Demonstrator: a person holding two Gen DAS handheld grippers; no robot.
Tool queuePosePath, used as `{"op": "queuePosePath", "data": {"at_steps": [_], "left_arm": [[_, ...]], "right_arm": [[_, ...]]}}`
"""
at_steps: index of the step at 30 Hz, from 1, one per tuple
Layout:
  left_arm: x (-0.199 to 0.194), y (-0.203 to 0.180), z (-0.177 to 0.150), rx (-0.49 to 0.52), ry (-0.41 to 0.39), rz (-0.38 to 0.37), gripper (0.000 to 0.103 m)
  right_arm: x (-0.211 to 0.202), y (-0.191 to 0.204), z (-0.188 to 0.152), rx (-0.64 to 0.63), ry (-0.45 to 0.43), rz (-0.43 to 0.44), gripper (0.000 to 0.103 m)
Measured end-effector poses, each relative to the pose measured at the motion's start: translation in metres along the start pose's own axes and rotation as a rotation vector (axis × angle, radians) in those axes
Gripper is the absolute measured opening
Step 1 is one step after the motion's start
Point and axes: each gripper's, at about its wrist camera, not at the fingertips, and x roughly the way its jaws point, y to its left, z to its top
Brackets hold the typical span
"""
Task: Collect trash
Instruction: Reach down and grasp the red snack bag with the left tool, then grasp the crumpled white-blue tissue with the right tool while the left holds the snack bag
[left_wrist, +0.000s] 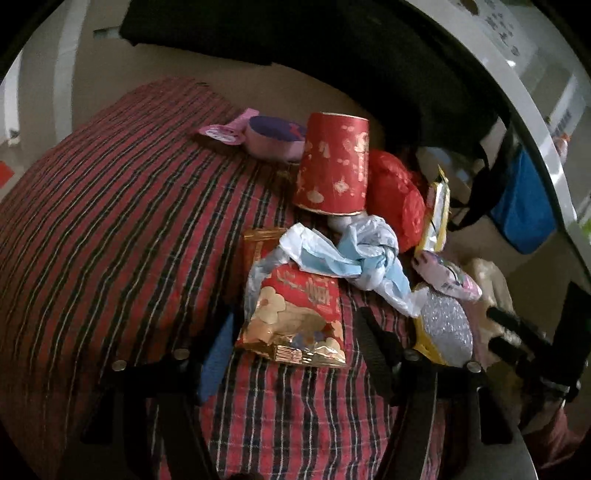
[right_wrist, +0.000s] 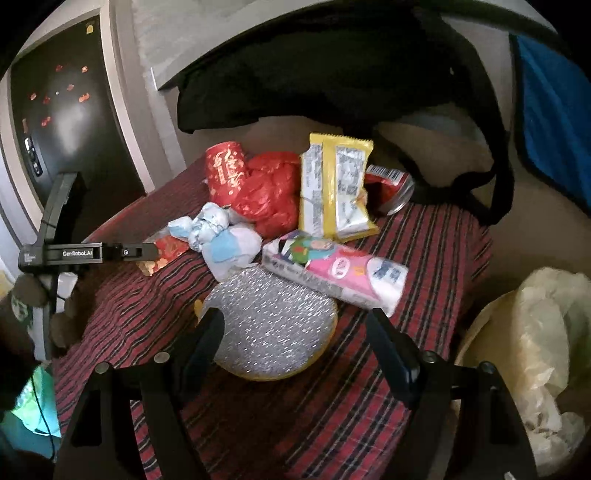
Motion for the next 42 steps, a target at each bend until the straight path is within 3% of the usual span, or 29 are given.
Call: {"op": "queuePosePath", "data": {"at_steps": [3,5,8,12,16,23,27,30,34,39,42], "left_arm": [[0.0,0.004,0.002,-0.059,-0.003,0.026,0.053],[0.001,0.006,0.001,-0.067,-0.001,0.046,0.032],[-0.008,0.006,-0.005,-0.085,-0.03,0.005,0.028],[-0.034,-0.005,-0.013,-0.056,-0.14,0.043,0.027],[-0.068,-0.012,-0.026,-0.012,-0.242,0.188,0.027],[-0.097,0.0,-0.061,0.01,-0.291,0.342,0.027],[-0.105,0.007,-0.076,-0.006,-0.316,0.349,0.027],[-0.108,0.01,-0.08,-0.003,-0.328,0.35,0.027],[-0.111,0.012,-0.08,-0.001,-0.345,0.35,0.027],[-0.113,0.014,-0.079,-0.006,-0.35,0.335,0.027],[-0.112,0.014,-0.079,-0.006,-0.348,0.332,0.027]], "right_arm": [[0.0,0.006,-0.005,-0.03,-0.002,-0.009,0.076],[-0.004,0.012,-0.007,-0.069,-0.018,-0.039,0.076],[-0.012,0.016,-0.004,-0.105,-0.043,-0.059,0.076],[-0.013,0.017,0.011,-0.083,-0.045,-0.016,0.076],[-0.002,0.039,0.031,-0.106,-0.033,0.027,0.076],[0.052,0.095,0.064,-0.158,0.012,0.018,0.073],[0.086,0.113,0.074,-0.178,0.04,-0.071,0.069],[0.106,0.113,0.079,-0.147,0.063,-0.117,0.059],[0.124,0.111,0.082,-0.109,0.114,-0.097,0.059],[0.14,0.12,0.077,-0.151,0.145,-0.113,0.061],[0.137,0.125,0.077,-0.173,0.139,-0.111,0.051]]}}
